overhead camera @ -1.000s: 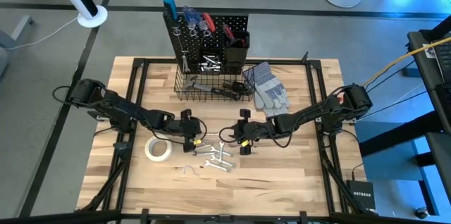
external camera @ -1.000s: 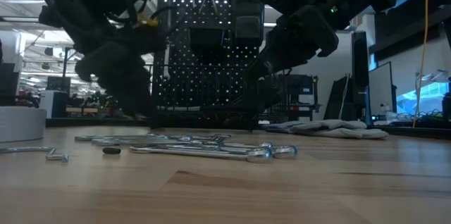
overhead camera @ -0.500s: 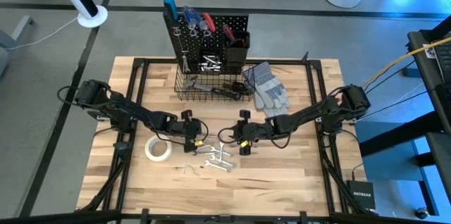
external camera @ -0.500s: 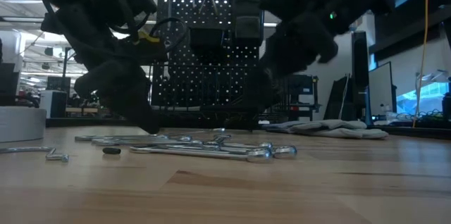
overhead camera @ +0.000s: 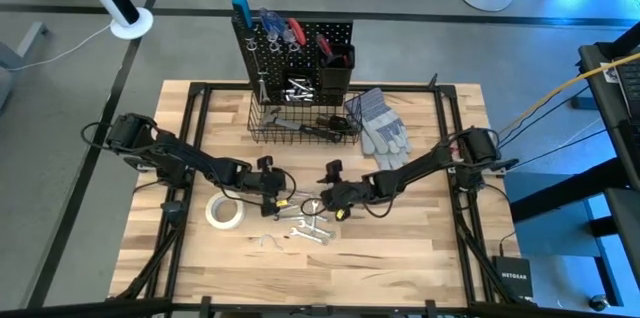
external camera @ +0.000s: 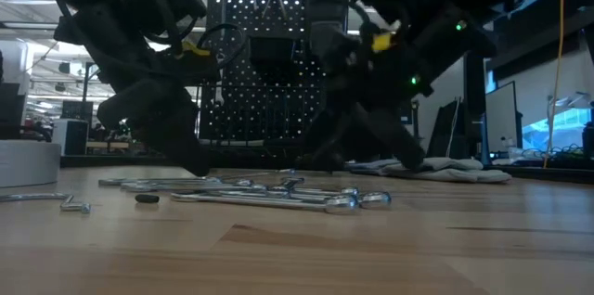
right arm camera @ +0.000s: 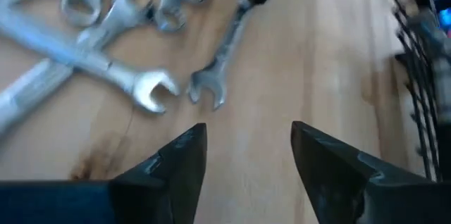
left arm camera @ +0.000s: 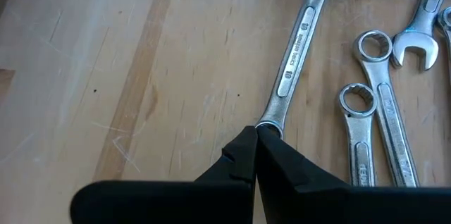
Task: Hang tools onto peg board
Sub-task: Hang the wrench on the peg board
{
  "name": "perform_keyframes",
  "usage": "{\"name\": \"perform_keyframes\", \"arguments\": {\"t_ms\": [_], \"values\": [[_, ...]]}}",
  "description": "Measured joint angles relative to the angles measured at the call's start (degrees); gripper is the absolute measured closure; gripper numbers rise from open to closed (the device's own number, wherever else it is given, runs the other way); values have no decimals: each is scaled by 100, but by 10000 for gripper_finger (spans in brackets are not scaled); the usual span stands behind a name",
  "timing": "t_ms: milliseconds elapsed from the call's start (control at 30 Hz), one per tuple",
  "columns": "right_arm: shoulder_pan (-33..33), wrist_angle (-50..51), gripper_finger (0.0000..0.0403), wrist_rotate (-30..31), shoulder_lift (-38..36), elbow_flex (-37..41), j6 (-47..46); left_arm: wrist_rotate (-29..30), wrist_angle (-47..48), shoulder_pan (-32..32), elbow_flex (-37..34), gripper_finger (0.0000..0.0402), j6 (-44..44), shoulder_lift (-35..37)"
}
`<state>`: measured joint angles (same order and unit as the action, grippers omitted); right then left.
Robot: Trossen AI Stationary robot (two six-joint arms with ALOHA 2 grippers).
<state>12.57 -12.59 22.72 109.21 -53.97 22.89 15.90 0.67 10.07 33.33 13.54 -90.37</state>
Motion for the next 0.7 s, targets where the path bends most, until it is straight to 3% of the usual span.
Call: {"name": "perform_keyframes", "arguments": {"t_ms": [333, 700], "values": [[5, -297, 210, -131, 408, -116, 1919, -5, -11, -5, -6, 400, -2, -2], [-356, -567, 226, -793, 570, -158, 2347, -28, -24, -46, -8, 400, 15, -7]]}}
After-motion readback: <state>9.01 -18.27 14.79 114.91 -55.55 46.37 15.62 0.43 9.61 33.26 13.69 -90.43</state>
